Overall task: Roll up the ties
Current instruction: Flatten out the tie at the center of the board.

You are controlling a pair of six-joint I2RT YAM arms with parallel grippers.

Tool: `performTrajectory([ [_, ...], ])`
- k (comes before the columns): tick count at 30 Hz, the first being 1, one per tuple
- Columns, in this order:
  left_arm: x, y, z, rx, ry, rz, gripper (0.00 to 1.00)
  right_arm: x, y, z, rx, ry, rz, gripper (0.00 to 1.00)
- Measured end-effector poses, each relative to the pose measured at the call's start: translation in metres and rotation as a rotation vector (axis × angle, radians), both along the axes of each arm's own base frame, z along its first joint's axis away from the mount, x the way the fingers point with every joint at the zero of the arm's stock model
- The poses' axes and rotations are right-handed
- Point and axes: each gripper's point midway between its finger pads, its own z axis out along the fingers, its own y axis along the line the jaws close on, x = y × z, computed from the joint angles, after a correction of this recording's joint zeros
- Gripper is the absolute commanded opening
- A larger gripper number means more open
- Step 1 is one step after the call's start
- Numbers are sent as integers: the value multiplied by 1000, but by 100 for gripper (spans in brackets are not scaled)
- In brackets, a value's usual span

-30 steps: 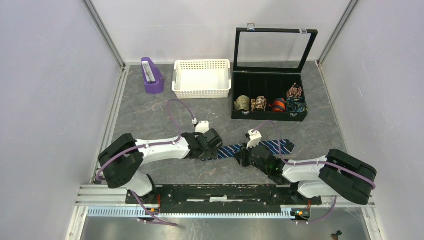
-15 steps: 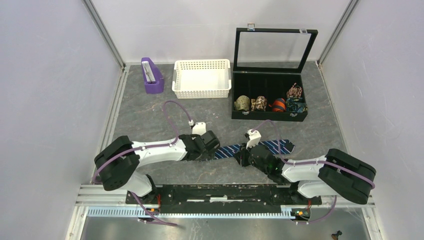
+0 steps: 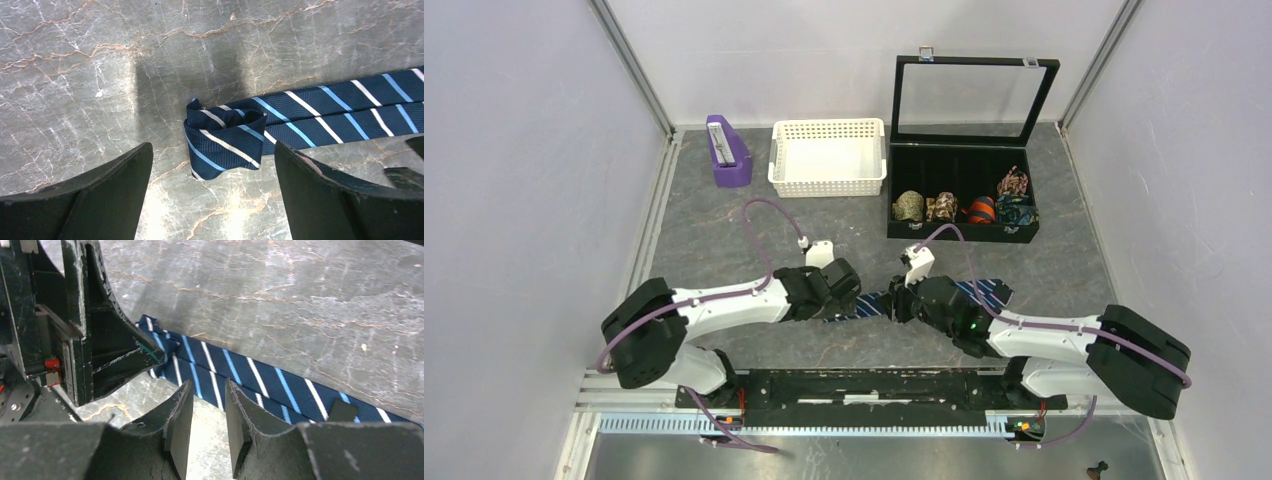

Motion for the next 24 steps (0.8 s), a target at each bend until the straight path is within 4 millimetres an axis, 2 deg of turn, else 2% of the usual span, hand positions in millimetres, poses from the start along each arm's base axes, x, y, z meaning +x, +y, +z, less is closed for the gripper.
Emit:
performTrajectory([
  [3, 0, 1, 11, -21, -14, 0, 96, -5, 9, 6, 10, 0, 33, 35],
  [5, -1, 3, 22, -40, -32, 2, 92, -10, 14, 7, 12, 5, 57, 30],
  [10, -1, 11, 50, -119, -101, 12, 87, -19, 29, -2, -3, 41, 106, 24],
  [18, -18, 33, 31, -198, -102, 9, 84, -21, 61, -9, -16, 75, 153, 22],
  [24, -15, 33, 32, -309, -134, 15, 79, -19, 76, -15, -31, 86, 167, 21],
])
